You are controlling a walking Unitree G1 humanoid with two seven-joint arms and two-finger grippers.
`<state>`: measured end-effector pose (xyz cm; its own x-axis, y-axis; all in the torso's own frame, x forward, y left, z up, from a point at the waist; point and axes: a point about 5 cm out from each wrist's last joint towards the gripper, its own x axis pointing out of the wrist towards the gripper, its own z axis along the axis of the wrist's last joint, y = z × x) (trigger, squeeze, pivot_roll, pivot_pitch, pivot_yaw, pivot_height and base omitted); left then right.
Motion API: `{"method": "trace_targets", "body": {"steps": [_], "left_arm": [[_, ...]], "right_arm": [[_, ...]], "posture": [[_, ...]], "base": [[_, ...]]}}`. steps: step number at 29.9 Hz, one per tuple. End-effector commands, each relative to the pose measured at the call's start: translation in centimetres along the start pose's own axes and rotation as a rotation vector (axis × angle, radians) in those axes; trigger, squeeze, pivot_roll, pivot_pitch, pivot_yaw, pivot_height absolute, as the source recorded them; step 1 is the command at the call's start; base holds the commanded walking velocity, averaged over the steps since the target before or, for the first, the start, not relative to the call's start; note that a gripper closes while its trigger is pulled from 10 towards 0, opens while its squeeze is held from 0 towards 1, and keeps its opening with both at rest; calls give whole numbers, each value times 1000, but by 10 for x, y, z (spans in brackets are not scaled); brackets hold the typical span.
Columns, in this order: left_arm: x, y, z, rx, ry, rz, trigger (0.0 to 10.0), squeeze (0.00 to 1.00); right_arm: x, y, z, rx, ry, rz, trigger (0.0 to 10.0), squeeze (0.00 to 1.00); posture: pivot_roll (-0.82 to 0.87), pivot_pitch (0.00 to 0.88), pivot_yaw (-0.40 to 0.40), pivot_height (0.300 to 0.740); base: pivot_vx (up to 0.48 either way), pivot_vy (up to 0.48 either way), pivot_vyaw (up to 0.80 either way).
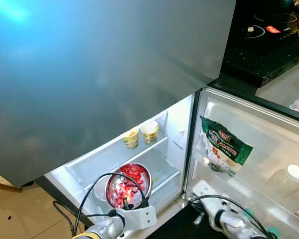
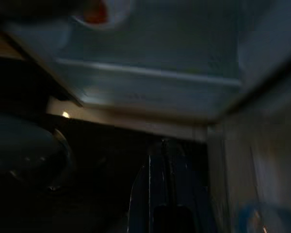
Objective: Restocking fridge
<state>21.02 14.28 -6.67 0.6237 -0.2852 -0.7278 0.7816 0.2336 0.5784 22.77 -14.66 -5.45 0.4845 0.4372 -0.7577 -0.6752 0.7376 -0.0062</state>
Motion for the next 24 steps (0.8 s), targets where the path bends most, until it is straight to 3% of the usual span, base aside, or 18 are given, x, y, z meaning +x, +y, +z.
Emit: {"method": "trace_targets", "body": {"steps": [1, 3, 9, 15, 23, 24], "left_arm": [[-1, 3, -3, 16, -5, 4, 10000, 0], [-1, 5, -3, 22, -7, 5, 10000, 0], [-1, 6, -4, 30, -7, 6, 10000, 0], [0, 15, -1, 51, -22, 29, 10000, 0], [0, 32, -2, 77, -37, 69, 10000, 0], [0, 41, -3, 93, -40, 83, 10000, 0]], "right_arm": [[4, 2, 18, -37, -60, 43, 10000, 0], [6, 6, 26, -75, -77, 79, 10000, 0], [6, 6, 25, -113, -68, 79, 10000, 0], [6, 4, 27, -55, -96, 50, 10000, 0], [6, 5, 36, -52, -147, 41, 10000, 0], [7, 8, 39, -54, -168, 47, 10000, 0]], "posture": [[-77, 22, 76, 740], [-80, 39, 74, 735], [-83, 52, 72, 720], [-88, 77, 74, 700], [-84, 124, 78, 670], [-84, 139, 80, 660]], "base": [[0, 0, 0], [0, 0, 0], [0, 0, 0], [0, 0, 0], [0, 0, 0], [0, 0, 0]]}}
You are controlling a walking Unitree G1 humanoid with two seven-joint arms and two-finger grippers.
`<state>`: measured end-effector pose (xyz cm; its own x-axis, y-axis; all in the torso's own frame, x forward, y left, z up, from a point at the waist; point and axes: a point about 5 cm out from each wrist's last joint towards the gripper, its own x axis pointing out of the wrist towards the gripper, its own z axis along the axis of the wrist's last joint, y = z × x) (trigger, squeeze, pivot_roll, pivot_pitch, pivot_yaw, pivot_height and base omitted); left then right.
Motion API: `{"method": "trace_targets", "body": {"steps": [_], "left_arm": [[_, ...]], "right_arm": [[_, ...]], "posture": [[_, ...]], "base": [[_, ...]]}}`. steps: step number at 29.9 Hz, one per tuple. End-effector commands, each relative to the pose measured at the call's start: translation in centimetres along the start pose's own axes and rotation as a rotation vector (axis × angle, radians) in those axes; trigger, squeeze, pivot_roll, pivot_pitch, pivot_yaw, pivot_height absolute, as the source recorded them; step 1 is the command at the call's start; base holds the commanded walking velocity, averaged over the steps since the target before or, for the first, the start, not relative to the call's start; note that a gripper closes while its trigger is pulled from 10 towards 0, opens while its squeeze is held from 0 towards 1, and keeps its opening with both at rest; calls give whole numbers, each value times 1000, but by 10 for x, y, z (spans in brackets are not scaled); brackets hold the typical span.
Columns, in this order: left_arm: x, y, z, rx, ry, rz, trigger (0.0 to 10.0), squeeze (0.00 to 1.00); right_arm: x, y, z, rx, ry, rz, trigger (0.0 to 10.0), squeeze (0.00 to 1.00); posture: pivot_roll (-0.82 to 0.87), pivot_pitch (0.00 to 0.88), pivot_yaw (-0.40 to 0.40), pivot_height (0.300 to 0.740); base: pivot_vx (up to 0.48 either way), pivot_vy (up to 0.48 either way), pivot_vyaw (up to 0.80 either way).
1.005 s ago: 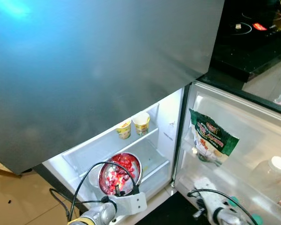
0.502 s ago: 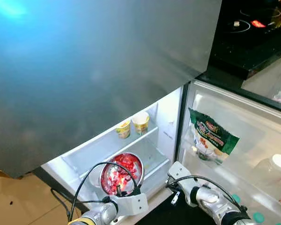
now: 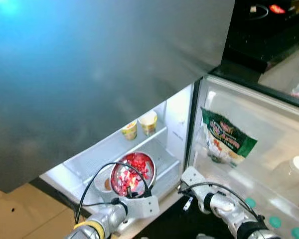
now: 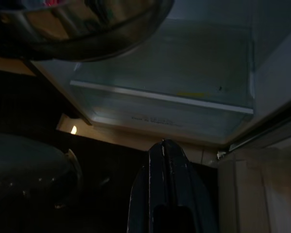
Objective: Restocking fridge
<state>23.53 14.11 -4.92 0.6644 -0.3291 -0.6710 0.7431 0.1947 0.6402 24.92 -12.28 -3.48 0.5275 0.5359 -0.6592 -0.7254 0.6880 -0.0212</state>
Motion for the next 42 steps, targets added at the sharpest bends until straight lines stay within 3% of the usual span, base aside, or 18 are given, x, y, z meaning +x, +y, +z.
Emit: {"method": "trace_targets", "body": {"steps": [1, 14, 30, 37, 39, 42], "left_arm": [[-4, 14, -12, 38, 20, 28, 10000, 0], [-2, 28, -11, 87, 8, 47, 10000, 0], [6, 44, 16, 211, -101, 54, 10000, 0], [8, 71, 20, 226, -93, 114, 10000, 0], [8, 90, 21, 246, -77, 159, 10000, 0], [7, 102, 22, 258, -69, 188, 10000, 0]], "right_arm": [[2, 5, 3, 6, -33, 10, 10000, 0], [2, 4, 17, 0, -103, 15, 10000, 0], [-1, 3, 36, -23, -198, 16, 10000, 0], [-7, 10, 49, -39, -265, 23, 10000, 0], [-14, 13, 54, -42, -299, 17, 10000, 0], [-20, 16, 56, -44, -317, 12, 10000, 0]], "posture": [[-84, 139, 80, 655], [-101, 159, 81, 610], [-106, 208, 92, 550], [-113, 267, 104, 520], [-129, 307, 113, 505], [-144, 329, 118, 495]], "base": [[0, 0, 0], [0, 0, 0], [0, 0, 0], [0, 0, 0], [0, 0, 0], [0, 0, 0]]}}
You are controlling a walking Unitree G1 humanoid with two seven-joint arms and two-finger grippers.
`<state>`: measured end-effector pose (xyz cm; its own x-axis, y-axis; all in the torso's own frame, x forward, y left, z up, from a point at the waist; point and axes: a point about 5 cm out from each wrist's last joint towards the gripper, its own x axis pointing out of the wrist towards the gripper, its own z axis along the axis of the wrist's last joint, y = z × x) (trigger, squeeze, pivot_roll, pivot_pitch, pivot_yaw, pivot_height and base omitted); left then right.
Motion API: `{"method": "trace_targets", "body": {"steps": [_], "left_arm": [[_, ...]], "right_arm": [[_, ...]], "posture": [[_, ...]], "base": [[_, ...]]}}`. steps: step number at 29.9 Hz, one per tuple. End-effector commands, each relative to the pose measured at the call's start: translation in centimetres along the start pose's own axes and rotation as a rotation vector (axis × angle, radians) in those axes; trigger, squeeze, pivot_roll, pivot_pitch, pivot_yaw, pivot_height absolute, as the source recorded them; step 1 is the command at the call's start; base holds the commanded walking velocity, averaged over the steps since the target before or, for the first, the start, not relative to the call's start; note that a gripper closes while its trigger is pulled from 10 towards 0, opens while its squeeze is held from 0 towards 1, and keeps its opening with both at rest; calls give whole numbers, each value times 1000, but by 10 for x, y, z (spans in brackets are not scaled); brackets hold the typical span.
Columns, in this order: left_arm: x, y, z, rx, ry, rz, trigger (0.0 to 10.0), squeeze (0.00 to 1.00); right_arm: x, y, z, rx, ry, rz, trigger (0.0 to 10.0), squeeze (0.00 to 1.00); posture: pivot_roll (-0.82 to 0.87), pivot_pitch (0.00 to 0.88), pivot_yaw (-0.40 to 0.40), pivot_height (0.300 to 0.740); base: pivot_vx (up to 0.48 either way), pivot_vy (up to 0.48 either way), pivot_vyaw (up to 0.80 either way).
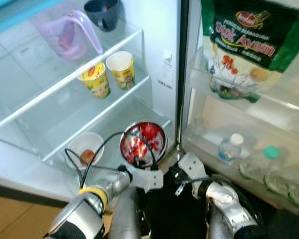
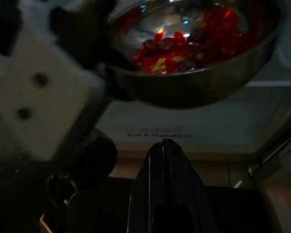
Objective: Restocking fridge
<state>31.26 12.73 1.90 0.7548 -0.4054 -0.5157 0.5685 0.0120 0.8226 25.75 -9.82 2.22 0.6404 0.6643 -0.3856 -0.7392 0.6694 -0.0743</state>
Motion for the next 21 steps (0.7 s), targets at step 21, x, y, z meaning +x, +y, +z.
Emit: {"method": "trace_targets", "body": {"steps": [21], "left_arm": [[8, 79, -4, 103, 137, 179, 10000, 0]], "right_arm": [[-40, 18, 47, 18, -130, -48, 10000, 0]], "posture": [[-258, 459, 115, 416]], "base": [[0, 0, 0]]}}
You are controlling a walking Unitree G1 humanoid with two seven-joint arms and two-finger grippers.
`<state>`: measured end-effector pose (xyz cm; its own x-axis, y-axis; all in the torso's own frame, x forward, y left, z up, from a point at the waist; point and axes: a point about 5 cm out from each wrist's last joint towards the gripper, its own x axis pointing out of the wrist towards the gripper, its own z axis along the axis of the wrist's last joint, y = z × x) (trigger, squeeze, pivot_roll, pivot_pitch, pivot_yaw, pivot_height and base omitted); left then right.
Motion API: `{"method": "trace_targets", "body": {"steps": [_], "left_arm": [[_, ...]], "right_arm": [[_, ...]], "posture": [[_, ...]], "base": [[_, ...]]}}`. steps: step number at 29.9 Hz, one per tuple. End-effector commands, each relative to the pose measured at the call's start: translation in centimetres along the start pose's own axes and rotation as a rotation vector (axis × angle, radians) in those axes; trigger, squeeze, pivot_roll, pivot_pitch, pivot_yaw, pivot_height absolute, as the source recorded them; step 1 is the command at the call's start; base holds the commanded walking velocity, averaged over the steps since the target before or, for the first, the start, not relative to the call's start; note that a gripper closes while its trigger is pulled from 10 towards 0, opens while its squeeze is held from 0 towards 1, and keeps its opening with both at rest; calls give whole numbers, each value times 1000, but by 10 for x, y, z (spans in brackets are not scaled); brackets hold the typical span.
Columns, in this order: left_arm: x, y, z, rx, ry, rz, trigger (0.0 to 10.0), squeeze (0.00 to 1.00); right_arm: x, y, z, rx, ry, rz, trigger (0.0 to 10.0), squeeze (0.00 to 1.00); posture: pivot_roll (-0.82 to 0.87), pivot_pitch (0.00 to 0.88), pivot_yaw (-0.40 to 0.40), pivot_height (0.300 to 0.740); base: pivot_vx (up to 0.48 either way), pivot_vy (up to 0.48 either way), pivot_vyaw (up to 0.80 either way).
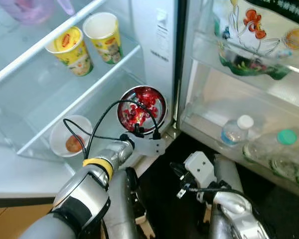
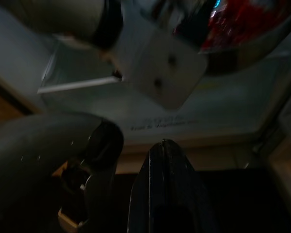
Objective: Restocking fridge
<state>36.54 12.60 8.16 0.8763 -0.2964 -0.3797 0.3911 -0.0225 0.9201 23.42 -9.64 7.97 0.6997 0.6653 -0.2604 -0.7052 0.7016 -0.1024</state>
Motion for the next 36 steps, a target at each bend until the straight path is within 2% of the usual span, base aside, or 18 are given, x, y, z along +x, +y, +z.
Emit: {"method": "trace_targets", "body": {"steps": [1, 3, 6, 12, 22, 30, 33, 36], "left_arm": [[0, 0, -5, 6, 31, 7, 10000, 0], [0, 2, -6, 10, 38, 12, 10000, 0], [-1, 16, -15, 4, 86, 46, 10000, 0], [-3, 30, -26, 6, 137, 74, 10000, 0], [-7, 54, -43, -52, 212, 157, 10000, 0], [-13, 58, -59, -85, 276, 172, 10000, 0], [-18, 58, -72, -79, 343, 162, 10000, 0], [-20, 54, -77, -107, 367, 141, 10000, 0]], "right_arm": [[-6, 3, 3, 31, -15, -3, 10000, 0], [-7, 3, 6, 32, -21, -7, 10000, 0], [-10, 4, 11, 27, -38, -16, 10000, 0], [-13, 7, 15, 33, -23, -19, 10000, 0], [-16, 8, 17, 39, 0, -24, 10000, 0], [-14, 7, 23, 31, -13, -27, 10000, 0], [-15, 6, 38, 16, -84, -23, 10000, 0], [-14, 6, 53, -12, -133, -3, 10000, 0]], "posture": [[-265, 472, 113, 416], [-265, 472, 113, 416], [-268, 486, 113, 416], [-267, 498, 110, 416], [-256, 496, 106, 416], [-264, 492, 106, 416], [-265, 492, 107, 416], [-265, 492, 107, 416]], "base": [[0, 0, 0], [0, 0, 0], [0, 0, 0], [0, 0, 0], [0, 0, 0], [0, 0, 0], [0, 0, 0], [0, 0, 0]]}}
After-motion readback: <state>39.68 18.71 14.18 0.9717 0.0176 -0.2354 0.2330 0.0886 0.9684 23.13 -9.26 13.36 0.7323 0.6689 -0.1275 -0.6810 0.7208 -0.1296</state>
